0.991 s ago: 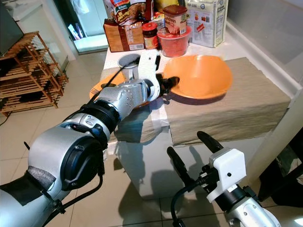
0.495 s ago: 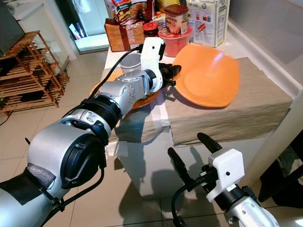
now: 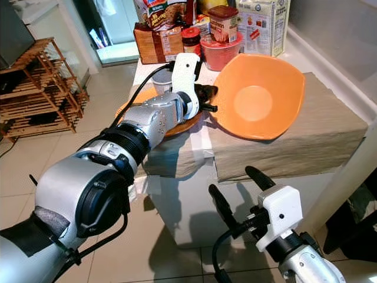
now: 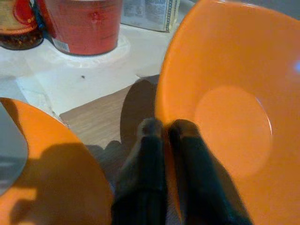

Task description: Setting the table

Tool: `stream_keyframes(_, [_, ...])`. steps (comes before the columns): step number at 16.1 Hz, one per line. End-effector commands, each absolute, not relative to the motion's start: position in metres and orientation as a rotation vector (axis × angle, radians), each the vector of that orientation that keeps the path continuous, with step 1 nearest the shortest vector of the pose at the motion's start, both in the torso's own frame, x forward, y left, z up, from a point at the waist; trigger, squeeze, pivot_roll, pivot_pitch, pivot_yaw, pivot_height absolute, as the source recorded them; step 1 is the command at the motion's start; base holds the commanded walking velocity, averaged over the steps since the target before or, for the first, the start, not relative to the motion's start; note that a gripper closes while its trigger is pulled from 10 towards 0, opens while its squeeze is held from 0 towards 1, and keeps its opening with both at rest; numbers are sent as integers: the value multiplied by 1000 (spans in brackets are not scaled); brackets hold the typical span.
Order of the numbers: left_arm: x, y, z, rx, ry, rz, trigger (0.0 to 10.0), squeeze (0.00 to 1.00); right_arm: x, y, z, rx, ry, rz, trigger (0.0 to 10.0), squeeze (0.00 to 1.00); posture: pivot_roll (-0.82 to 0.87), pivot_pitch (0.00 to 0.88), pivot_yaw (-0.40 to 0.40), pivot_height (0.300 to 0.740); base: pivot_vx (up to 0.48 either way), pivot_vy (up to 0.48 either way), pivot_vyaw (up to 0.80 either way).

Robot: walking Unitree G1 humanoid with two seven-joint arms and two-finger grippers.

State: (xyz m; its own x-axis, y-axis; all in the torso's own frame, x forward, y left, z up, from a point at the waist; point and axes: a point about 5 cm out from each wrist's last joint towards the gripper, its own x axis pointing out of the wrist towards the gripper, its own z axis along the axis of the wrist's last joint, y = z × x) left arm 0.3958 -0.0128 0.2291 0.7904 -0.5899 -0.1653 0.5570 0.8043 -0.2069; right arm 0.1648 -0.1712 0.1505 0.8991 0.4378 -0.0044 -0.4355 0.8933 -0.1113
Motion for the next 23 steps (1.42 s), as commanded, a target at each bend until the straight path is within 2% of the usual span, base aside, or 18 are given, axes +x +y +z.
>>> stream_keyframes(1, [395, -14, 224, -130, 234, -601, 10000, 0, 164, -172, 147, -100, -5, 445, 10000, 0, -233, 39, 179, 740, 0, 0, 0])
stream_keyframes(7, [399, -13, 246, -134, 131, -562, 10000, 0, 166, -173, 145, -93, -5, 424, 10000, 0, -229, 34, 181, 740, 0, 0, 0])
stream_keyframes(10, [406, 5, 265, -40, -23, -586, 10000, 0, 182, -185, 140, -93, -22, 245, 10000, 0, -194, 15, 166, 740, 0, 0, 0])
stream_keyframes(12, [411, 35, 285, -39, -175, -607, 10000, 0, 193, -189, 137, -102, -40, 179, 10000, 0, -155, 1, 150, 740, 0, 0, 0])
stream_keyframes(14, [408, 78, 287, -24, -290, -606, 10000, 0, 199, -186, 137, -96, -47, 223, 10000, 0, -100, 0, 120, 740, 0, 0, 0])
stream_keyframes(15, [405, 91, 285, -39, -288, -602, 10000, 0, 201, -185, 137, -97, -51, 232, 10000, 0, -84, 0, 110, 740, 0, 0, 0])
stream_keyframes(16, [390, 115, 276, -50, -274, -610, 10000, 0, 205, -185, 139, -101, -67, 252, 10000, 0, -55, 0, 96, 740, 0, 0, 0])
stream_keyframes(18, [362, 133, 255, -120, -233, -662, 10000, 0, 209, -186, 140, -93, -81, 258, 10000, 0, -33, 0, 86, 740, 0, 0, 0])
stream_keyframes(21, [333, 139, 193, -80, -109, -657, 10000, 0, 215, -183, 138, -78, -78, 263, 10000, 0, -13, 0, 73, 740, 0, 0, 0])
stream_keyframes(23, [316, 133, 169, -77, -80, -655, 10000, 0, 217, -181, 136, -91, -80, 265, 10000, 0, -9, 0, 68, 740, 0, 0, 0])
